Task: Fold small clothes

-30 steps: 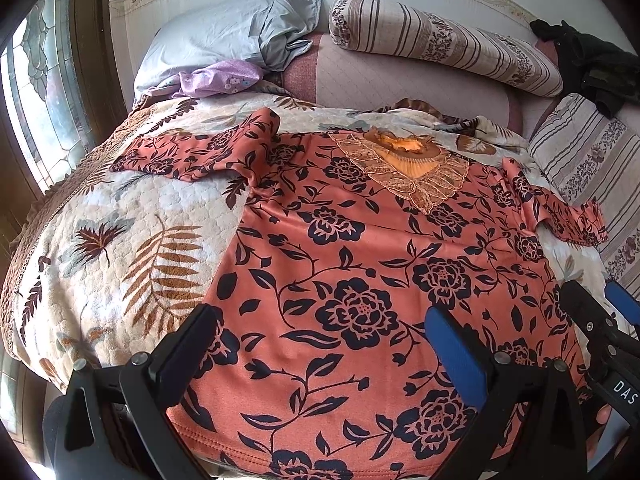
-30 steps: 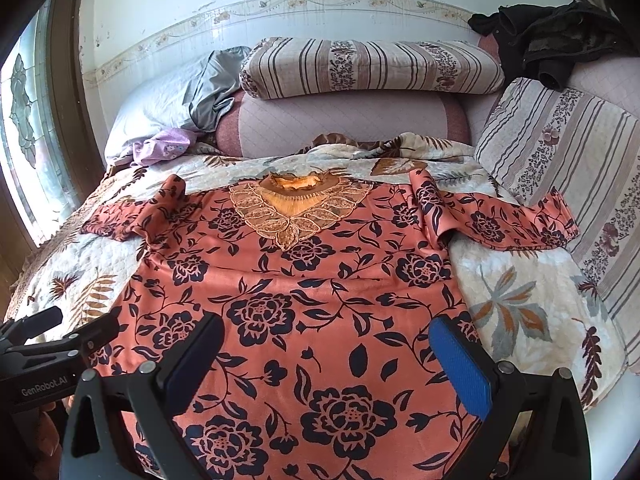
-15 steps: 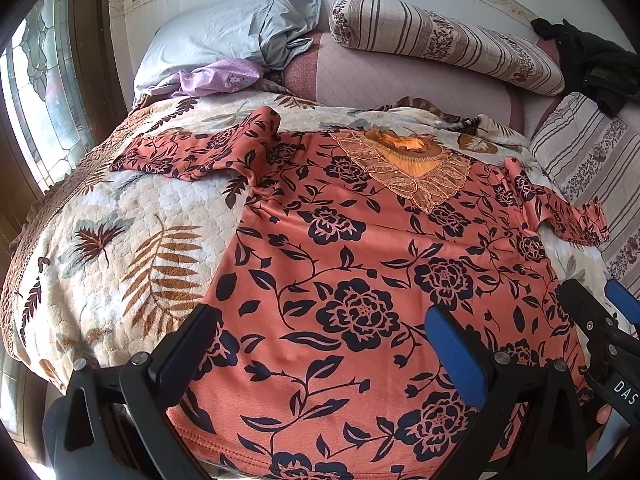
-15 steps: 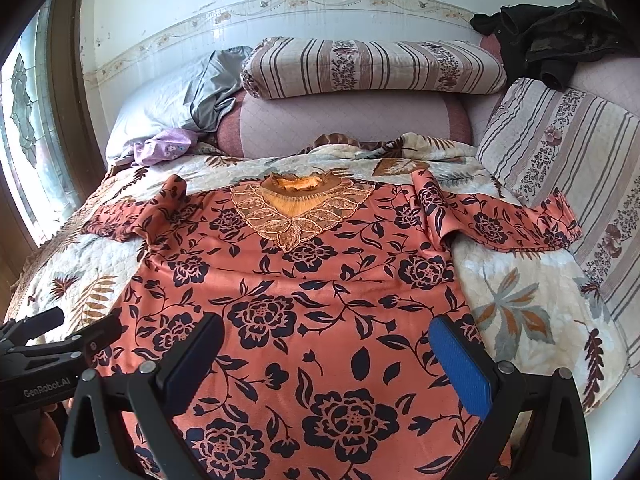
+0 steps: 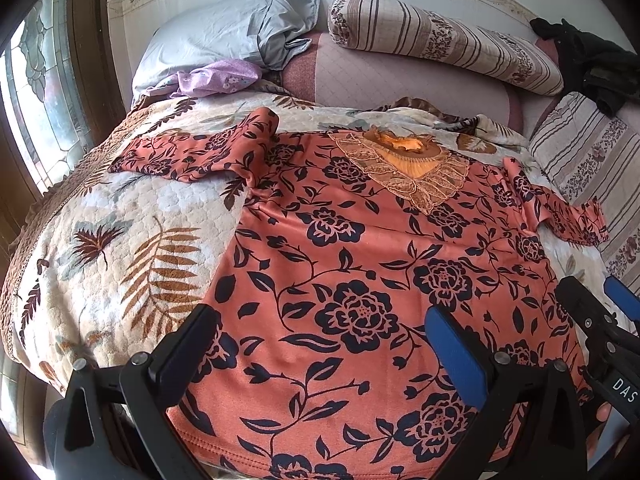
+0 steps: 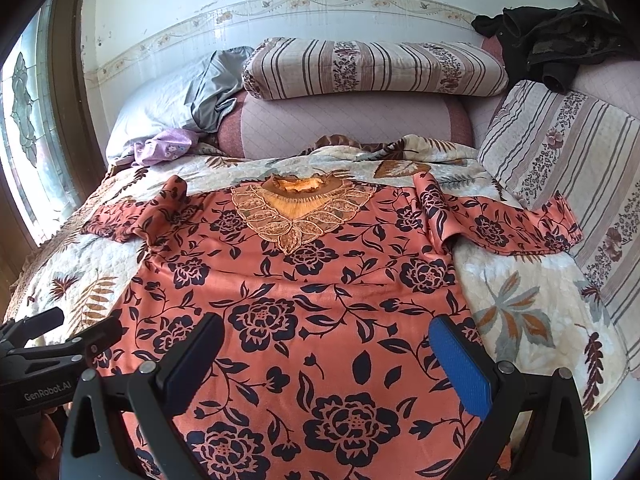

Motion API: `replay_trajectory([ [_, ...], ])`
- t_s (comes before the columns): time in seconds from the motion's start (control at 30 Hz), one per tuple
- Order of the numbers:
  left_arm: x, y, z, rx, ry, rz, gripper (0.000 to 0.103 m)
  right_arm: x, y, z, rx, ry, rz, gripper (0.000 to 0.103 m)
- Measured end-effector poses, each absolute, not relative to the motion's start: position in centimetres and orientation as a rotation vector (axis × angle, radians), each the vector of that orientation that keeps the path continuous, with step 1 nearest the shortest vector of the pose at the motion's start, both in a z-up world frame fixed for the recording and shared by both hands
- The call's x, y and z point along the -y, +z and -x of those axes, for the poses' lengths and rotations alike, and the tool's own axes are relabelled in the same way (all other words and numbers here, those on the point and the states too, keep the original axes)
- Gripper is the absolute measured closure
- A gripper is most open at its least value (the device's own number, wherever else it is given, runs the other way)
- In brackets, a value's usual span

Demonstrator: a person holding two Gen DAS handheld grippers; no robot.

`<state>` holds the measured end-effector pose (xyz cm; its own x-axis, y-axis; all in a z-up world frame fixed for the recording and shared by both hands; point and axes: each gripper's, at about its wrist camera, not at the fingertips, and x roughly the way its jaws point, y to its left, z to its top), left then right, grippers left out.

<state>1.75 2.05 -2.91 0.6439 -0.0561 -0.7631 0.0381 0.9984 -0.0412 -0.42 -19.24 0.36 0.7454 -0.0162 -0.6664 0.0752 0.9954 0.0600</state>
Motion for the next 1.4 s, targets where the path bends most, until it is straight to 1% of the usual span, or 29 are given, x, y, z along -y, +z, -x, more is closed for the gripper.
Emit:
replay_trajectory([
  [0.57,-1.9,-2.7,-2.1,-0.868,-0.065,0.021,0.0,19.2,0.3,-0.1,-0.727,-0.048,-0.087,0.0],
  [0.7,-3.0,-3.0,-3.0,-0.873,-0.088,0.063,0.0,20.8,0.5,-0.2,-0.717,-0.004,-0.166,0.0],
  [0.8,-5.1,-3.8,-4.8,-0.897,-0.065,0.113,0.0,25.2,0.7,-0.8,-0.705,0.019,-0.316,0.0],
  [0.9,-7.8,-4.6,-7.1,-0.898,-0.001,0.122,0.0,32.3,0.0,-1.9,-0.7,-0.001,-0.512,0.0],
  [1.1,-13.6,-5.8,-11.8,-0.886,0.121,0.157,0.0,50.3,-5.6,-4.6,-0.692,-0.261,-0.904,0.002],
  [1.17,-15.2,-6.3,-13.1,-0.877,0.153,0.182,0.0,55.2,-7.2,-5.7,-0.683,-0.342,-0.969,0.018],
  [1.27,-16.9,-7.2,-14.7,-0.868,0.188,0.191,0.0,60.4,-8.6,-8.3,-0.694,-0.411,-0.989,0.025],
  [1.4,-18.7,-9.1,-15.8,-0.864,0.227,0.207,0.0,64.4,-9.8,-12.0,-0.714,-0.516,-0.943,0.026],
])
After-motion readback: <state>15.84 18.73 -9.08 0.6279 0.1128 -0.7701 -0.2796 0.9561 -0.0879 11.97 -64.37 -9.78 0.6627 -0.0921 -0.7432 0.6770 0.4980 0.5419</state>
